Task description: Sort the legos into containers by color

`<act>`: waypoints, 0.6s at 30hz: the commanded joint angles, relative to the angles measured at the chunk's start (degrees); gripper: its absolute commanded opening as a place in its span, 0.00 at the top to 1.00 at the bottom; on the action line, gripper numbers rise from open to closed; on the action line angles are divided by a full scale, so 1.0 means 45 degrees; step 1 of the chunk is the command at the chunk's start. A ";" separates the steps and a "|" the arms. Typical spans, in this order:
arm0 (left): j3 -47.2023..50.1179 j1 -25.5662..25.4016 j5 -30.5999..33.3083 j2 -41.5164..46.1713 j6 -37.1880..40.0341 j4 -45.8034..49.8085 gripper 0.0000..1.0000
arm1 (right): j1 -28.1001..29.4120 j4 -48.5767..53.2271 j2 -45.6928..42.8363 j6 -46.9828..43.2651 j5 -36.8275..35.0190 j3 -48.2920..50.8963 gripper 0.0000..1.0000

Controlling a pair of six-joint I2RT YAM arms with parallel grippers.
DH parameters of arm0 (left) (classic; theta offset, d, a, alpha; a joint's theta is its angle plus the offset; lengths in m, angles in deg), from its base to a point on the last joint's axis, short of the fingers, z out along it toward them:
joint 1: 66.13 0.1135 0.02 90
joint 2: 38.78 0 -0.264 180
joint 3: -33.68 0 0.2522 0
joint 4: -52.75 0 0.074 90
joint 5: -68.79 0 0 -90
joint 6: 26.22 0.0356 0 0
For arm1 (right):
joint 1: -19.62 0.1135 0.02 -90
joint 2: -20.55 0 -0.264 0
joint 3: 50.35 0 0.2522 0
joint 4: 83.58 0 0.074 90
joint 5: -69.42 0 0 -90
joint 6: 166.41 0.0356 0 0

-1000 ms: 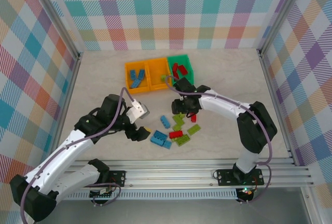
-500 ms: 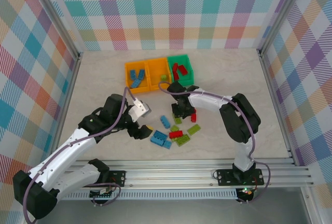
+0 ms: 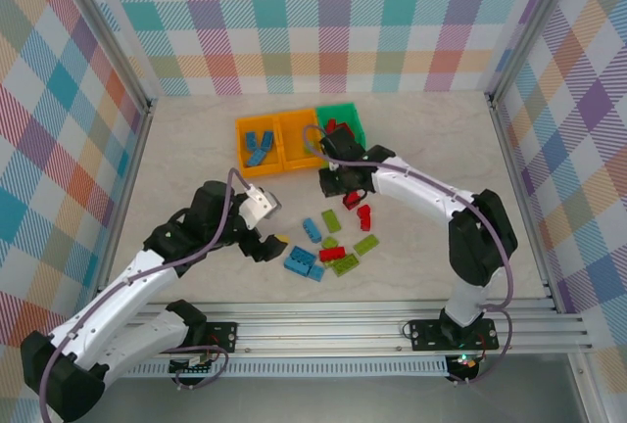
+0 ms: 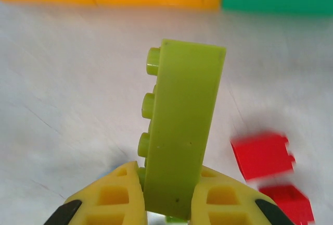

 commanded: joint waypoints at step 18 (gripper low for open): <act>0.0567 0.0022 0.4133 0.1027 -0.0445 -0.0712 0.00 | -0.0956 0.2499 0.8532 -0.1263 0.0179 -1.1724 0.72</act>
